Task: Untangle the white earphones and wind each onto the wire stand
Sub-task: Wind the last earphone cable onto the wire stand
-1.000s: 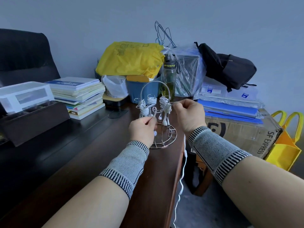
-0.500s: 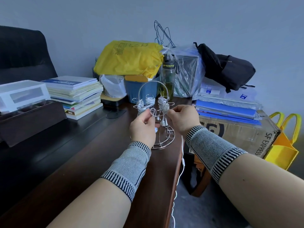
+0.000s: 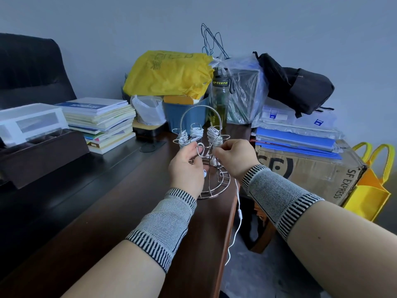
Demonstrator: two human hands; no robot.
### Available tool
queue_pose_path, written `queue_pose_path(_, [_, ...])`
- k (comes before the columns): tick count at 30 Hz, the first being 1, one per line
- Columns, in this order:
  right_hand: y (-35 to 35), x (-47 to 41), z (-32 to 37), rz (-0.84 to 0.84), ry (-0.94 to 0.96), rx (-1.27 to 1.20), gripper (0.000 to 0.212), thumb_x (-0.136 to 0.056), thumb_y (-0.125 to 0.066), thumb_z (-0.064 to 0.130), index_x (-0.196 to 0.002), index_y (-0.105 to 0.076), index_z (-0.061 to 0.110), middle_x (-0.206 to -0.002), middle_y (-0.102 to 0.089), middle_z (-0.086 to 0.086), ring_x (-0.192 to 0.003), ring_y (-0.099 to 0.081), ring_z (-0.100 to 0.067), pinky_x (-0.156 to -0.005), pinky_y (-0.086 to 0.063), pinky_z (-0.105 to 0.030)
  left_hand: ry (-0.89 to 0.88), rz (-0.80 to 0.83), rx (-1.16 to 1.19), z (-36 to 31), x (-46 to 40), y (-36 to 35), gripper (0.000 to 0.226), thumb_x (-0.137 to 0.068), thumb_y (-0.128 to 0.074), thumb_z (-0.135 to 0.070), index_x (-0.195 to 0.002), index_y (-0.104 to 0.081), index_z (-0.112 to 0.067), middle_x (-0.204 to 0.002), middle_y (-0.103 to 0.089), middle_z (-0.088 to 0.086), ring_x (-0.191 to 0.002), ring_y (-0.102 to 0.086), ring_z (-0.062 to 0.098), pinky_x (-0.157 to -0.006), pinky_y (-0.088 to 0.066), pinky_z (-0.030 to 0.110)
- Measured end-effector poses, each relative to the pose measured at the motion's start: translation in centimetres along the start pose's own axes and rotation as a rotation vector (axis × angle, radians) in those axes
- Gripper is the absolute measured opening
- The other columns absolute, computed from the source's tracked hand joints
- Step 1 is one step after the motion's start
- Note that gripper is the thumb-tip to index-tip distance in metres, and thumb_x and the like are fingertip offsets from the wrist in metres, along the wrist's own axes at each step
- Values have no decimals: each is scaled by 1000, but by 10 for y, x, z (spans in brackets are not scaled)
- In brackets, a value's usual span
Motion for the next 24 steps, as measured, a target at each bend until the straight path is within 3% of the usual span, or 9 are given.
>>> queue_pose_path(4, [1,20,3,52,40,9,19,-84,-66,23,-70,-69,10,-69,-69,-6,-55,-52,-13,-61,-48,-27,-18,4,-21,-4,17,12,38,-95,-49,6,-127,-60,-12,-99,-65,-9,-52,-63,-4,-45,-41,9])
queue_pose_path(7, [3,37,5,35,89,46,19,-83,-67,24,-69,-69,12,-67,-68,-3,-57,-56,-13,-62,-51,-27,-31,-18,-71,-11,28,22,31,-95,-52,2,-117,-64,-15,-100,-69,-6,-56,-66,-3,-45,-41,11])
queue_pose_path(11, [7,54,13,-49,156,97,18,-85,-66,27,-70,-68,17,-70,-68,2,-67,-63,-14,-65,-50,-23,-93,-49,-142,-21,34,27,28,-93,-56,-2,-98,-61,-29,-103,-71,-4,-65,-70,7,-59,-52,21])
queue_pose_path(14, [10,63,23,-88,199,155,17,-87,-64,29,-77,-71,18,-74,-68,3,-72,-63,-14,-68,-45,-21,-141,-61,-229,-26,35,29,27,-92,-58,-6,-93,-61,-33,-99,-71,-8,-78,-72,17,-78,-59,38])
queue_pose_path(16, [16,66,28,-134,224,158,17,-88,-63,28,-81,-72,15,-76,-70,2,-73,-64,-15,-69,-48,-23,-154,-63,-270,-29,36,31,25,-91,-59,-9,-92,-62,-34,-99,-71,-9,-83,-72,18,-80,-59,41])
queue_pose_path(21, [33,74,22,-237,194,102,16,-89,-63,31,-80,-67,18,-68,-61,10,-64,-56,-7,-60,-41,-18,-123,-45,-214,-25,44,33,24,-95,-56,-5,-98,-62,-29,-104,-71,-8,-68,-71,7,-66,-54,20])
queue_pose_path(24, [38,78,16,-258,181,111,14,-89,-63,29,-82,-67,18,-67,-57,13,-62,-53,-3,-58,-37,-15,-77,-46,-170,-19,46,33,25,-95,-56,-6,-111,-66,-22,-104,-69,-11,-68,-70,5,-57,-49,10])
Point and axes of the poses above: each hand's wrist, its own x-axis away from the middle knuckle, its own y-axis out of the back of the hand, z = x × y, the point moved 5 cm from there along -x, towards the middle knuckle
